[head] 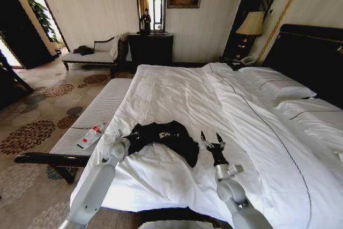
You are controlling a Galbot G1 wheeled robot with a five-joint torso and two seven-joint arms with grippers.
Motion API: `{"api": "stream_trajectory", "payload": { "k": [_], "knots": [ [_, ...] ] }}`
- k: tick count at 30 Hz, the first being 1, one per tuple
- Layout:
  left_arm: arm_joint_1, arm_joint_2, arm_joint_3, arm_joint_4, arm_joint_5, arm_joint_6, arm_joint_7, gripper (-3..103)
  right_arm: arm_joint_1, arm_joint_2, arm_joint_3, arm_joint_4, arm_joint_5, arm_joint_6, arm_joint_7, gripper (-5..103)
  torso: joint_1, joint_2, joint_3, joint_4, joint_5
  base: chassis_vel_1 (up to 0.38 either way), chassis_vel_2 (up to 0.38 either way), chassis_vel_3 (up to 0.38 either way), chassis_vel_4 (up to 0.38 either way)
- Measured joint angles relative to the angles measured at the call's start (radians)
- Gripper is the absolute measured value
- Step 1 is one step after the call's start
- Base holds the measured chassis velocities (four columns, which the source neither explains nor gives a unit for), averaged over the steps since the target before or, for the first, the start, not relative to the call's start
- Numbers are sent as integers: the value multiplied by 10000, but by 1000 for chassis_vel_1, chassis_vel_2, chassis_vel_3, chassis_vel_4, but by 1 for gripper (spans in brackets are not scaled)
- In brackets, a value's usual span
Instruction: Fold the clothes on the bed.
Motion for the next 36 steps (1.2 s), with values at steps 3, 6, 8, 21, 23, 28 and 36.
{"api": "stream_trajectory", "payload": {
  "k": [3,6,8,21,23,28,36],
  "knots": [
    [15,-35,8,36,45,-12,-17,1,1535,-466,-946,-197,2617,-1343,765,100,0,0,0,0,-1,0,0,0,0],
    [-13,-15,11,45,44,-16,-11,1,2196,-554,-1222,-336,3837,-2026,1150,100,1,-1,1,4,-3,0,0,0,0],
    [-96,49,23,72,31,-21,-11,1,3139,-567,-1524,-792,5414,-3021,1648,100,1,-1,1,0,-2,0,0,0,0],
    [-209,306,23,-132,-90,-25,-9,1,5116,96,-1904,-2667,7504,-5707,3851,100,2,-1,0,-2,0,0,0,0,0],
    [-237,337,24,-145,-114,-25,-11,1,5089,190,-1905,-2762,7424,-5773,3887,100,1,-1,0,-2,-1,0,0,0,0],
    [-322,389,27,-188,-186,-22,-21,1,5059,401,-1905,-3093,6880,-5754,3861,100,1,-1,0,3,-1,0,0,0,0],
    [-174,497,-6,-436,-217,-2,-39,1,4721,294,-1749,-3210,6307,-5237,3711,100,0,-1,-1,-1,-1,0,0,0,0]
  ]
}}
